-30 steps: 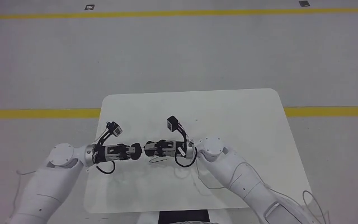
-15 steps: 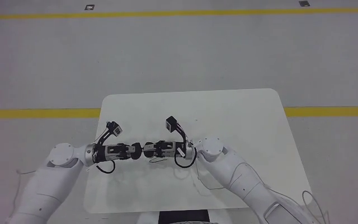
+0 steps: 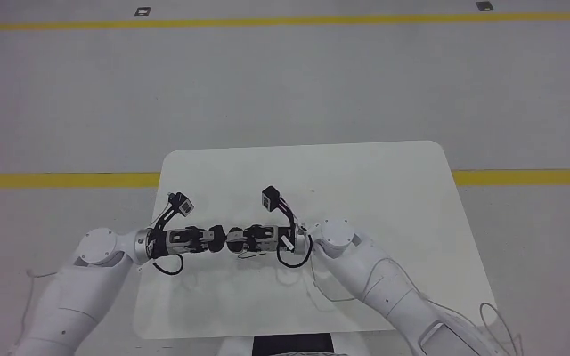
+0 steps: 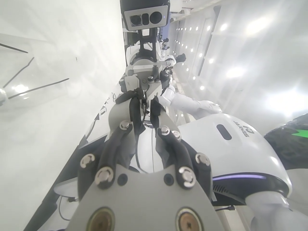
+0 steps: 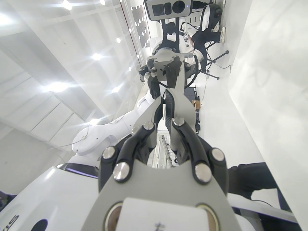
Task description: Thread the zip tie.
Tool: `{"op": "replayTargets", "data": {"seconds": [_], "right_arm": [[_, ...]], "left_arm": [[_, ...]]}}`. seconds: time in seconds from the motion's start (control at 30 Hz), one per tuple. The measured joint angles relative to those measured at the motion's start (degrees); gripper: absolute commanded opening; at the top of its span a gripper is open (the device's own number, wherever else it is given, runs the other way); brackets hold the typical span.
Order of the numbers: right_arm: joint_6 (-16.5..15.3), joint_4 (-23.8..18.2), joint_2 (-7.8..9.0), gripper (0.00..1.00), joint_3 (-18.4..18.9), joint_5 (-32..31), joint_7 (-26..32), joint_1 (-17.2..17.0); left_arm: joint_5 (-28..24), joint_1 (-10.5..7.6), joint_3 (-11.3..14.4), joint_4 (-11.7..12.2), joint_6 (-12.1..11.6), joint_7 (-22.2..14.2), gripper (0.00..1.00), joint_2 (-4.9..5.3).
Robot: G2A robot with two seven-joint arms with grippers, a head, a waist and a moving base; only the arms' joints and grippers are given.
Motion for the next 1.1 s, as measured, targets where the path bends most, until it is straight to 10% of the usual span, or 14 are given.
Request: {"op": "replayTargets", "data": {"seconds": [0.97, 1.0, 1.03, 1.07, 1.1], "right_arm": [[-0.28, 0.37, -0.4, 0.0, -0.57, 0.02, 0.94, 0.06], [-0.29, 0.35, -0.4, 0.14, -0.56, 0.01, 0.93, 0.04], [-0.26, 0.34, -0.39, 0.7, -0.54, 0.0, 0.89, 0.02], [-0.19, 0.34, -0.39, 1.0, -0.51, 0.02, 0.78, -0.01], [-0.14, 0.36, -0.39, 1.0, -0.43, 0.11, 0.57, -0.07]], "left_arm": [[-0.59, -0.21, 0.21, 0.47, -0.12, 0.23, 0.0, 0.21], [-0.57, -0.21, 0.21, 0.47, -0.12, 0.25, 0.0, 0.21], [-0.54, -0.21, 0.19, 0.47, -0.12, 0.27, 0.0, 0.22], [-0.52, -0.2, 0.18, 0.47, -0.12, 0.29, 0.0, 0.22], [-0.52, -0.2, 0.14, 0.48, -0.12, 0.3, 0.0, 0.22]]}}
